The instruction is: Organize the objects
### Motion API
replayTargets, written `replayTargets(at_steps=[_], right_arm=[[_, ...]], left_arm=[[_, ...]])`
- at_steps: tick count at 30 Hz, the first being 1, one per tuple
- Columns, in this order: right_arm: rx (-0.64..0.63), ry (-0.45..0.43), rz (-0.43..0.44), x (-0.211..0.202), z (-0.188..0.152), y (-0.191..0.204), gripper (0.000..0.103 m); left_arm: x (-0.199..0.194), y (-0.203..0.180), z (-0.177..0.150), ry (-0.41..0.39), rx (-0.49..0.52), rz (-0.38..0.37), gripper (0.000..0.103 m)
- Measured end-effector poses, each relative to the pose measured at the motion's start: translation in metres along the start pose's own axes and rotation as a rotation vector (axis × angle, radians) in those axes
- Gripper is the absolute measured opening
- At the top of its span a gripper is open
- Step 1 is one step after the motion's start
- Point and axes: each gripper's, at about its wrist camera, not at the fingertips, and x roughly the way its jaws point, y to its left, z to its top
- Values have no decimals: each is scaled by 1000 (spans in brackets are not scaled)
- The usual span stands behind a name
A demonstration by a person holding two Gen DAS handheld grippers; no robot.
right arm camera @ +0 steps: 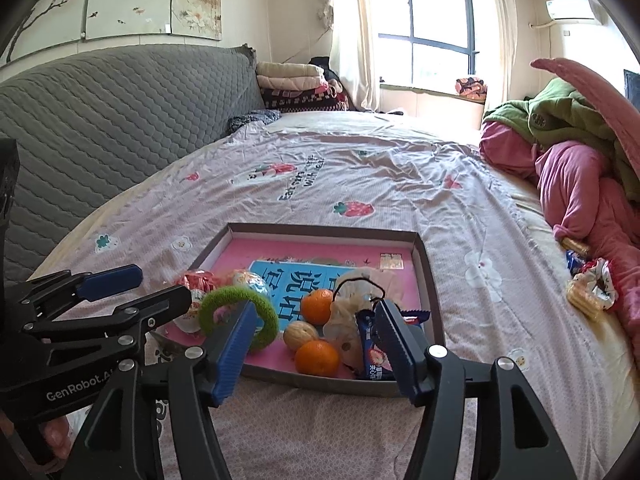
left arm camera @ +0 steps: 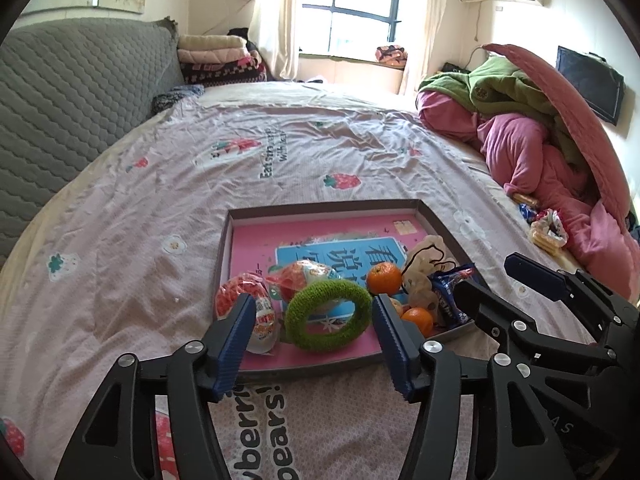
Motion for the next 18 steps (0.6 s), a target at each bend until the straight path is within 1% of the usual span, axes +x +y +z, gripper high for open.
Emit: replayTargets(at_steps=[6,13,18], right_arm=[[-3,-24,8,-12,0,2,63],[-2,-50,18,-23,-6,2,64],[-13,-74,20,-32,-8,3,64]], left_arm=[[-14,1,-3,-19,-8,15,66],[-23,4,-13,-8,-22,47,68],[-33,6,-16,-33,-38,63,69]])
